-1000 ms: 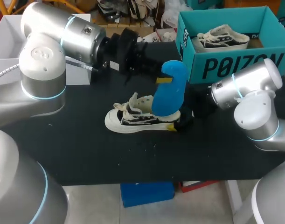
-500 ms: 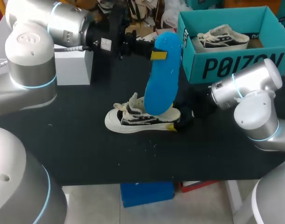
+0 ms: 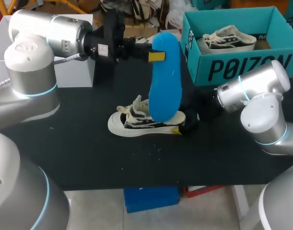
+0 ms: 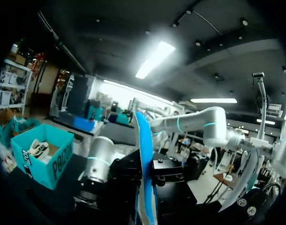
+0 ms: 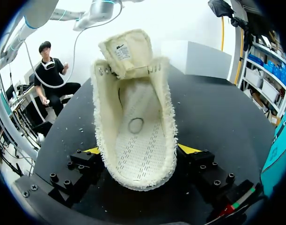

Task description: Take the shoe out of the shoebox, open the shoe tongue, remove and reinsert the insole, then place the shoe into the shoebox

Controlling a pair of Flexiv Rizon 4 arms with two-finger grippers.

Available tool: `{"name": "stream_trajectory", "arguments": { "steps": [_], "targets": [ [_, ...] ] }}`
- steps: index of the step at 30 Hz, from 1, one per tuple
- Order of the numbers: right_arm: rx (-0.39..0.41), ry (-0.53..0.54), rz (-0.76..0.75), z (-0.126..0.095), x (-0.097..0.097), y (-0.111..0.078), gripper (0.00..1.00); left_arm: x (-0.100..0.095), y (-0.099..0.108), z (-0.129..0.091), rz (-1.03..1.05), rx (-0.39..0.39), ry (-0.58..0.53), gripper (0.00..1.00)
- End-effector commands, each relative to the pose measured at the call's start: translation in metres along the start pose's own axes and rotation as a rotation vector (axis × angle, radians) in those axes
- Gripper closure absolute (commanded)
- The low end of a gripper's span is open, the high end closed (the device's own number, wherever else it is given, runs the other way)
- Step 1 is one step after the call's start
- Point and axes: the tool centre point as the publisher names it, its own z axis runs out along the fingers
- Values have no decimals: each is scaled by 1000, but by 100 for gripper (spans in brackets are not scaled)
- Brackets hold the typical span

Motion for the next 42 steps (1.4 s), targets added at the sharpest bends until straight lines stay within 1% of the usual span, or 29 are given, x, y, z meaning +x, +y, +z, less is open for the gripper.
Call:
{"name": "stream_trajectory", "arguments": {
  "steps": [1, 2, 6, 12, 14, 18, 23, 30, 31, 32, 34, 37, 39, 42],
  "targets": [
    [3, -1, 2, 2, 0, 0, 100, -4, 7, -9, -60, 101, 29, 100],
    [3, -1, 2, 2, 0, 0, 100, -3, 6, -11, -70, 125, 34, 100],
    [3, -1, 2, 2, 0, 0, 100, -2, 2, -15, -118, 133, 12, 100],
    [3, -1, 2, 2, 0, 0, 100, 2, -6, -16, -153, 99, -41, 100],
    [3, -1, 2, 2, 0, 0, 100, 4, -8, -17, -153, 102, -38, 100],
    [3, -1, 2, 2, 0, 0, 100, 7, -13, -21, -161, 109, -67, 100],
    [3, -1, 2, 2, 0, 0, 100, 8, -14, -24, -182, 124, -96, 100],
    [3, -1, 2, 2, 0, 0, 100, 7, -15, -25, -187, 124, -100, 100],
    [10, 0, -4, 0, 0, 1, 65, 7, -15, -25, -187, 124, -100, 100],
    [22, 0, -12, -2, 0, 2, 0, 7, -15, -25, -187, 124, -100, 100],
    [66, -3, -22, -8, 1, 3, 0, 7, -15, -25, -187, 124, -100, 100],
    [97, -12, -39, -20, 2, 10, 0, 7, -15, -25, -187, 124, -100, 100],
    [149, -7, -69, -28, 1, 13, 0, 7, -15, -25, -187, 124, -100, 100],
    [231, -3, -110, -36, -1, 14, 0, 7, -15, -25, -187, 124, -100, 100]
  ]
}}
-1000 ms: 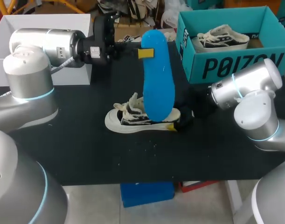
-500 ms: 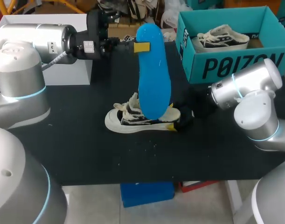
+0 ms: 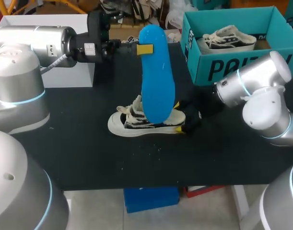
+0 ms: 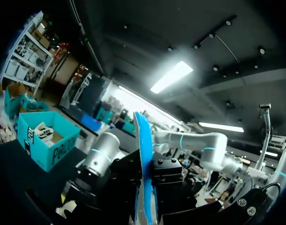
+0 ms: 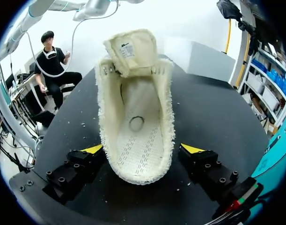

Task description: Take the shoe out of the shoebox, open the shoe tongue, remove and reinsert the insole, then place the shoe into the shoebox

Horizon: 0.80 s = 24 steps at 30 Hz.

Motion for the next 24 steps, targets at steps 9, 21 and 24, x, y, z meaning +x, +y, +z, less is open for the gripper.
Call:
{"name": "stream_trajectory", "arguments": {
  "steps": [9, 21, 24],
  "targets": [
    [505, 127, -153, -17, -2, 11, 0, 1, 0, 1, 1, 1, -6, 100],
    [742, 64, -150, -14, -4, 12, 0, 1, 0, 1, 1, 1, -6, 100],
    [758, 45, -137, -13, -5, 13, 0, 1, 0, 1, 1, 1, -6, 100]
  ]
}}
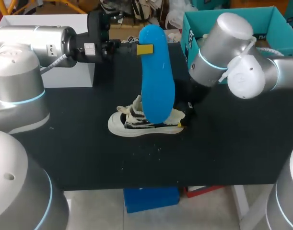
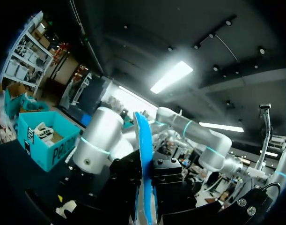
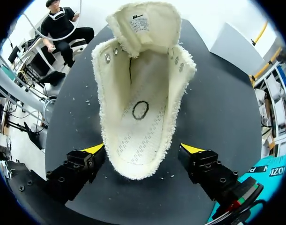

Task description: Take the shoe out of the shoebox, open the shoe tongue, remove and reinsert the insole, then place the shoe into the shoebox

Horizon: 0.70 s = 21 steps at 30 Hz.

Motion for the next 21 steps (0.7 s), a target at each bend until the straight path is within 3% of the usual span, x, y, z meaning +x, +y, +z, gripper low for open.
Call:
{"name": "stream_trajectory", "arguments": {
  "steps": [1, 10, 21],
  "targets": [
    [283, -18, 14, 0, 1, 7, 0, 0, 1, 1, 1, 2, -5, 100],
    [338, 13, 30, 1, 0, 7, 0, 0, 1, 1, 1, 2, -5, 100],
    [318, 21, 33, 3, 1, 9, 0, 0, 1, 1, 1, 2, -5, 100]
  ]
}}
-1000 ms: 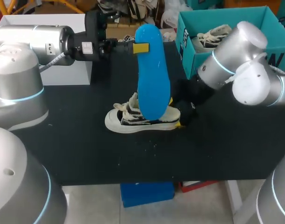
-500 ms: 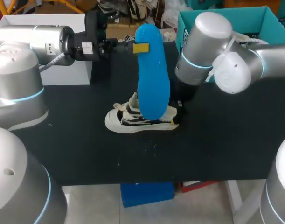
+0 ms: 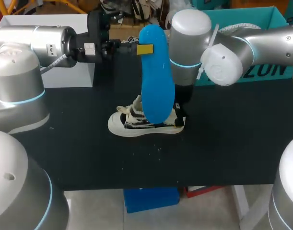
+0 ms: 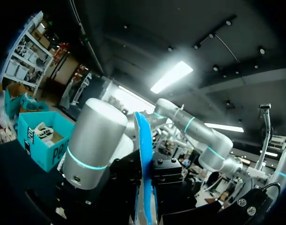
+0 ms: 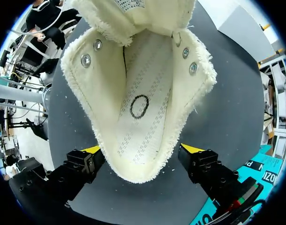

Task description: Take the shoe out of the shoebox, open the shoe tongue, remove and reinsert the insole, then place the shoe into the shoebox

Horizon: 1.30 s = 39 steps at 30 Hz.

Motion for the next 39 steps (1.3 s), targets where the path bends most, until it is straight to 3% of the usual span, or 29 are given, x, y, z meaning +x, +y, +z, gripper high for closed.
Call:
{"name": "stream_trajectory", "arguments": {
  "steps": [1, 9, 11, 16, 19, 28, 39],
  "targets": [
    [16, 1, -6, 2, 0, 5, 0, 0, 1, 1, 1, 2, -5, 100],
    [-310, -64, -38, 0, 0, 14, 0, 0, 1, 1, 1, 2, -5, 100],
    [-335, -65, -53, 1, 1, 15, 0, 0, 1, 1, 1, 2, -5, 100],
    [-558, -105, -9, 2, 1, 18, 0, 0, 1, 1, 1, 2, -5, 100],
    [-624, -108, -20, 1, 0, 20, 0, 0, 1, 1, 1, 2, -5, 100],
    [-765, -91, -82, 3, 1, 30, 0, 0, 1, 1, 1, 2, -5, 100],
    [-790, -57, -47, 10, 4, 29, 0, 0, 1, 1, 1, 2, -5, 100]
  ]
}}
